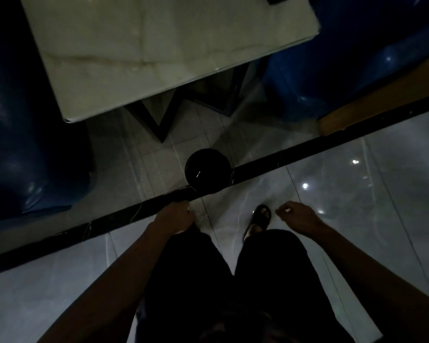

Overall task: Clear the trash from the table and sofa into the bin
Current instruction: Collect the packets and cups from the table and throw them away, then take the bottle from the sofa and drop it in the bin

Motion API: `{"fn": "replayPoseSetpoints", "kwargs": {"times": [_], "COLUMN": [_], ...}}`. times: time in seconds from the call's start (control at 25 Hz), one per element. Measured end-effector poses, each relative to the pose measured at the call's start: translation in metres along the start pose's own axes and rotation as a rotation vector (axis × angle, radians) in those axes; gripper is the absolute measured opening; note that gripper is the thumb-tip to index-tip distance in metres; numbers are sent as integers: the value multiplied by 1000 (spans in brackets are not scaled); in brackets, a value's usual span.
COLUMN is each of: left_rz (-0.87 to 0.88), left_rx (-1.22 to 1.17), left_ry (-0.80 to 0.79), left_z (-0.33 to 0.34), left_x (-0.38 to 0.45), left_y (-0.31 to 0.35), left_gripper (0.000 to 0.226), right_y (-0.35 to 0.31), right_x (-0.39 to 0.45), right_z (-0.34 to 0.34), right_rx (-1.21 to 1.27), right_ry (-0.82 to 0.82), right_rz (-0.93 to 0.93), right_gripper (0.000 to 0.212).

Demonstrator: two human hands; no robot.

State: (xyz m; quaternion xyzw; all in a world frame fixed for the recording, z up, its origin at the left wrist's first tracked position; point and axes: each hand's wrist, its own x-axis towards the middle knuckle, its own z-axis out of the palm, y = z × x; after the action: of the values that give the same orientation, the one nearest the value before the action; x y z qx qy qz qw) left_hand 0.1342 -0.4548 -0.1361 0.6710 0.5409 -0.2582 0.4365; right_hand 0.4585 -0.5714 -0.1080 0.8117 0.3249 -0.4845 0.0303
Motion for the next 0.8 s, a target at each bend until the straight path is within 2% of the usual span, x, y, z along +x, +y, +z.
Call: {"fn": "replayPoseSetpoints", "kwargs": {"times": [0.2,0.28,0.36,0.44,0.52,0.6,0.72,0.8], "left_rz": [93,122,124,-87,-258,-312,-352,-412], "left_rx": [-8,-84,-121,-208,-264,-300,-392,-505], "left_ry": [181,298,339,231,200,228,208,221], "left_z": [-10,14,45,65,77,84,103,124], "left_x": [-60,-85,-104,-118,-124,-131,-147,-164], "left_y": [11,8,1,-3,0,4,9,5], "left_gripper": [36,33,36,45,47,46,49,42], "right_y": [-14,-2,13,24,25,20,13,4], "right_x": [-57,-69,-74,-73,-64,-54,-44,-40], "right_z": [-20,-16,-4,-3,-15,-28,-29,-22], "right_rx": [191,99,-68,-175,-124,-159,-340,-448], "right_ry": [139,143,52,-39,-22,-26,-123,-205], "right_rz": [-138,-148,-150,-158,-152,-169,-239,-285], "right_gripper": [16,17,24,26,23,25,26,22]}}
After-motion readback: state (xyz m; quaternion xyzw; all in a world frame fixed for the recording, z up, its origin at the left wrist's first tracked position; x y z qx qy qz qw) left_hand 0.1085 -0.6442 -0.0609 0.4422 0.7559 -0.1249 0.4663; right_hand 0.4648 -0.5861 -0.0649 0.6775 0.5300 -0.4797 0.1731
